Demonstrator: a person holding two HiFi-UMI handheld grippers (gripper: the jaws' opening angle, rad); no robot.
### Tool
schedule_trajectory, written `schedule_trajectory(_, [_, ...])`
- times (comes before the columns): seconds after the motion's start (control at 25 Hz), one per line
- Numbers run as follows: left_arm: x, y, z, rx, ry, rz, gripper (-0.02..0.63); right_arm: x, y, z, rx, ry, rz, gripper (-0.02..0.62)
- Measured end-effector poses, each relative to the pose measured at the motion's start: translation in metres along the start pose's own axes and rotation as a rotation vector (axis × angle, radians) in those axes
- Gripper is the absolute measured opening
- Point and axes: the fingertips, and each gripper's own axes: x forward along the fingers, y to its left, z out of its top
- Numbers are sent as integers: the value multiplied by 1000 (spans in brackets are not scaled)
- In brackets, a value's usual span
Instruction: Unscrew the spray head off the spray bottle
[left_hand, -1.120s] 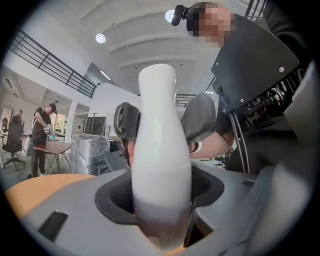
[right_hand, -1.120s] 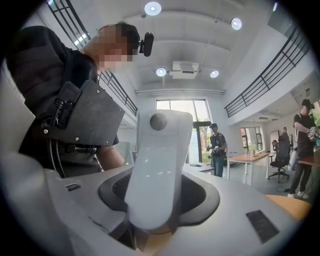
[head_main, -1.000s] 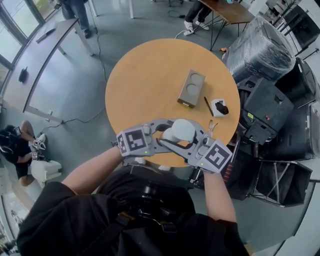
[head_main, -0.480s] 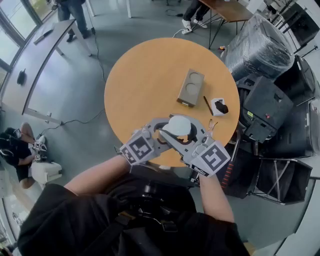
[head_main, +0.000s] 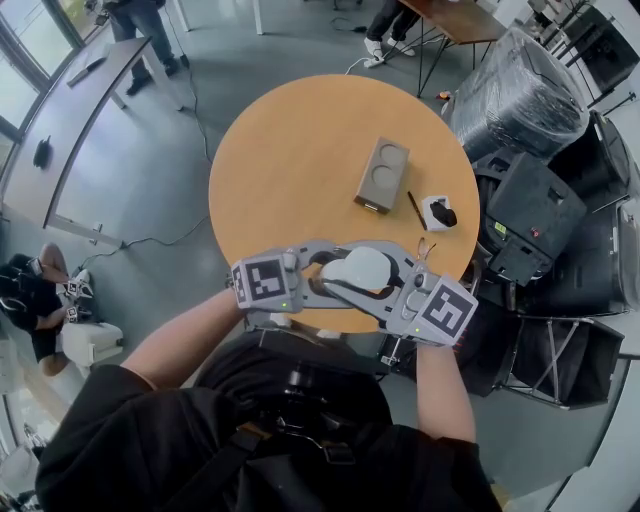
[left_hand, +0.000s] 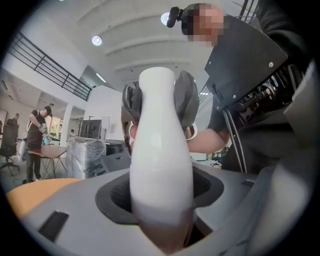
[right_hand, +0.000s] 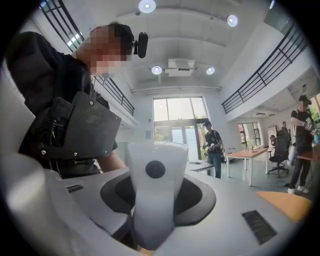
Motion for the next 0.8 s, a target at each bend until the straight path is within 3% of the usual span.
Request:
schedule_trajectory(0.16, [0,-9,8,-36,-35,-87,288,-4,8,3,0,-15,101,189])
schedule_trajectory(0.36, [10,-13,0,-33,-15,-143,287,-10,13,-4,-33,24,184,189])
schedule_trajectory(0.48, [9,-38,4,-111,-20,-307,285,-13,33,-2,-2,27,319,173])
schedule_trajectory(0.56, [9,-48,10,-147,-30,-364,284,-15,40,1,16,34,384,173])
schedule_trajectory(0.64, [10,-41,9,-143,-31,-336,287,-14,34,1,10,45,366,181])
schedule_trajectory(0.72, [10,-29,7,-131,-44,-275,288,-12,20,3,7,26,283,188])
schedule_trajectory(0.8, [11,-14,11,-109,-68,-190,288,-13,0,7,-5,-10,163,268])
